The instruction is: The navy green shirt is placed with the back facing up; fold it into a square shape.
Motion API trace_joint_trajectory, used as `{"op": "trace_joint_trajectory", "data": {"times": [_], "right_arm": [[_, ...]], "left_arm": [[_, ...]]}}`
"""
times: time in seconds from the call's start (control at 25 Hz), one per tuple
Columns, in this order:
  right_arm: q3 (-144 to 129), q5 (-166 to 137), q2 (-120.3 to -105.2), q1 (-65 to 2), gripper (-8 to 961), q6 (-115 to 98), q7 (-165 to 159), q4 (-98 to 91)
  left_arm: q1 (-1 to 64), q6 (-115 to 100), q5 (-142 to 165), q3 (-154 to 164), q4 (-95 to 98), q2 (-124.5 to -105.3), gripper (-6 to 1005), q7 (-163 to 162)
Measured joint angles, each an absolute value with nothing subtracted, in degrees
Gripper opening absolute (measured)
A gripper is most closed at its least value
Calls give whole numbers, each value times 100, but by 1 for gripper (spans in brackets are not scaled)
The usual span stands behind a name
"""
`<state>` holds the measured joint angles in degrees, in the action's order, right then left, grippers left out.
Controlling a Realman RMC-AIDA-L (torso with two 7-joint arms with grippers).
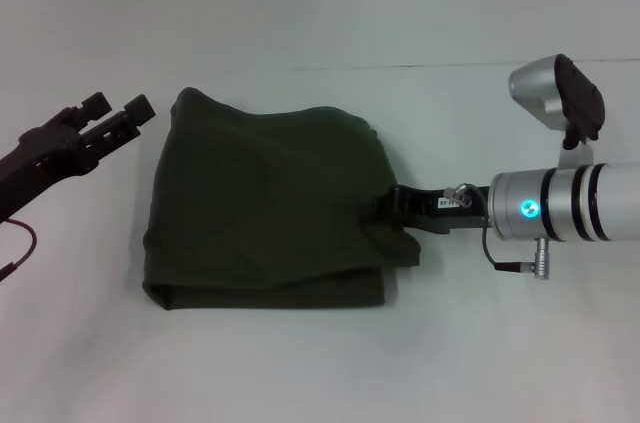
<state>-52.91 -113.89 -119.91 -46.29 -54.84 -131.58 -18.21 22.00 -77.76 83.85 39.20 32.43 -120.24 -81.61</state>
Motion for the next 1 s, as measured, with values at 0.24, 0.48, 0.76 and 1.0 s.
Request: {"op": "trace_joint_trajectory", "data": {"times": [0.24,0.48,0.76,1.0], "right_arm": [[-5290,-11329,-11982,-4450,95,-5569,-13157,-1937],[-5285,-11327,-11977,-4267,94,-5655,-13157,-2163],[-5274,-11328,-11957,-4188,94,-5688,-13159,-2273],[-5233,-11329,-11957,-4154,95,-5698,-13188,-2277]], "left_arm": [[2200,-7749,8402,3920,3234,-12023,908,-8159],[2219,-7741,8412,3920,3234,-12029,909,-8158],[2241,-7741,8427,3920,3234,-12047,909,-8181],[2241,-7743,8429,3920,3234,-12050,908,-8187]]}}
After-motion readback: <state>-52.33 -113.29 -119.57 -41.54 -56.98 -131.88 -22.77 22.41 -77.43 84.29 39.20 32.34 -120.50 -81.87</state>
